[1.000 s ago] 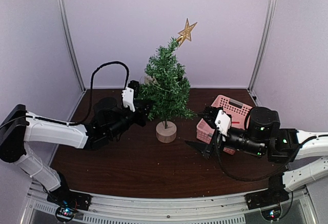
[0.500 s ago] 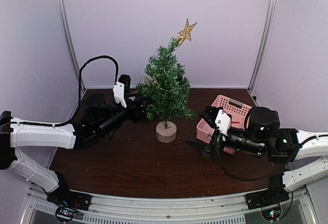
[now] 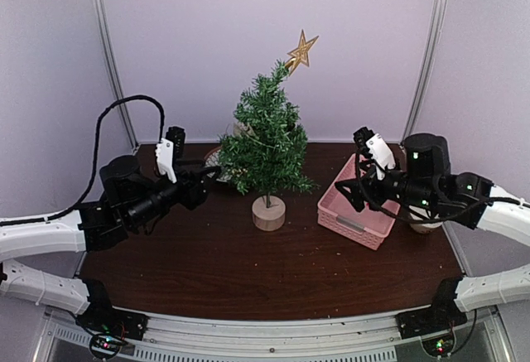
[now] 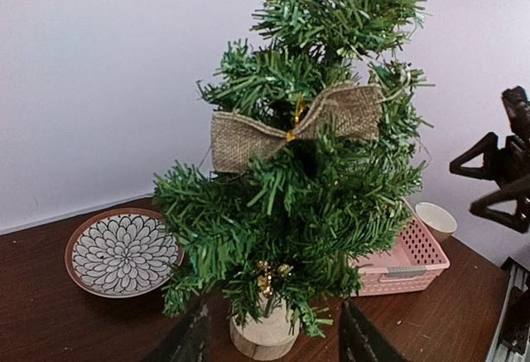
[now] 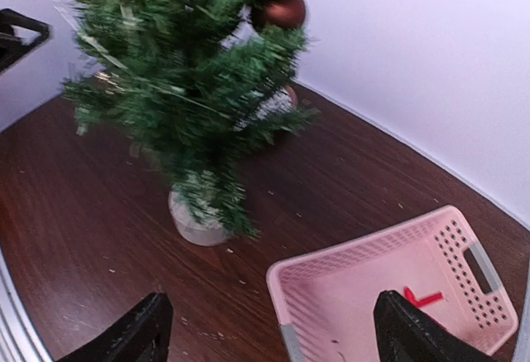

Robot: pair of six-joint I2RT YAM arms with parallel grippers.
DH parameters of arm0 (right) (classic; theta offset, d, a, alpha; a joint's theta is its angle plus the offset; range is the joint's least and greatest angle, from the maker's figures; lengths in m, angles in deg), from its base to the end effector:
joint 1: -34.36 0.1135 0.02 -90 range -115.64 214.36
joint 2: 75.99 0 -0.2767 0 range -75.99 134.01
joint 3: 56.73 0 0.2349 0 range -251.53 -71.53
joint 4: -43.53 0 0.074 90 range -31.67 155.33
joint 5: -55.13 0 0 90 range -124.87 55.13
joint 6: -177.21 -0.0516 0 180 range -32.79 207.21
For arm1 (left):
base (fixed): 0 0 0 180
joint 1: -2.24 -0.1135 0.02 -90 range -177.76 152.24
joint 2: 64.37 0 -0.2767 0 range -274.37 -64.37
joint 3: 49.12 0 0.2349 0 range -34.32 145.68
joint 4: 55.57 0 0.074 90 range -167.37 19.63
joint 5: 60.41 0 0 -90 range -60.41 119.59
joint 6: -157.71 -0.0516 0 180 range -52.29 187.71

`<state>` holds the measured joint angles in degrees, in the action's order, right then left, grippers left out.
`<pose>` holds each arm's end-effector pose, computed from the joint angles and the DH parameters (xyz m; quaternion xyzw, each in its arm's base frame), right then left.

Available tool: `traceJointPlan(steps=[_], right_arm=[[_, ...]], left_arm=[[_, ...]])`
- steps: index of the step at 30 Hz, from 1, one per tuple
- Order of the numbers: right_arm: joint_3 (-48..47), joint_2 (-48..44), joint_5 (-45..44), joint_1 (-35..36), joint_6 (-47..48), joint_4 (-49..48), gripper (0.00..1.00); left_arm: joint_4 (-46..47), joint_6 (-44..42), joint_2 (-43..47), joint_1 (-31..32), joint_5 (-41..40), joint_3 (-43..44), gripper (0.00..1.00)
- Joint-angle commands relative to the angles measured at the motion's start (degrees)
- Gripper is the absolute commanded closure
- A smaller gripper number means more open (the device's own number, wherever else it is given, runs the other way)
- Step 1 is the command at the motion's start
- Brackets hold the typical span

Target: Decorate the small christmas tree

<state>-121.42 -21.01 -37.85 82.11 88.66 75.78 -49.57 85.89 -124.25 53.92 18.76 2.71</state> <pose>0.1423 0.1527 0.3316 -0.3330 0.7619 0.1983 0.5189 0.1554 -0.1810 0.3155 0.1437 0.7049 -0.3401 0.6056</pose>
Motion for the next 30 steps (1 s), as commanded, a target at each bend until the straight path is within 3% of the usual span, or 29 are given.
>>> traceJointPlan(steps=[1,5,14,19,30], right_arm=[[-5.08,5.44,2.17,-10.68,-5.41,16.87,0.19],[-7.41,13.2,4.91,-19.58,-7.89,16.77,0.32],[-20.83,38.34,-0.89,-27.76,-5.36,15.66,0.54],[-26.14,48.58,-0.67,-30.65,-4.33,17.45,0.59],[-27.76,55.3,2.24,-35.19,-3.8,16.55,0.61]], left_arm=[[-6.05,0.61,4.46,-0.16,-1.22,-1.09,0.46],[-6.67,1.11,5.59,-0.18,-0.96,-1.09,0.46],[-5.73,2.11,7.41,-0.18,-1.3,-2.67,0.45],[-6.45,2.43,9.56,-0.19,-2.11,-4.08,0.45],[-6.73,2.33,11.63,-0.18,-4.11,-5.76,0.43]])
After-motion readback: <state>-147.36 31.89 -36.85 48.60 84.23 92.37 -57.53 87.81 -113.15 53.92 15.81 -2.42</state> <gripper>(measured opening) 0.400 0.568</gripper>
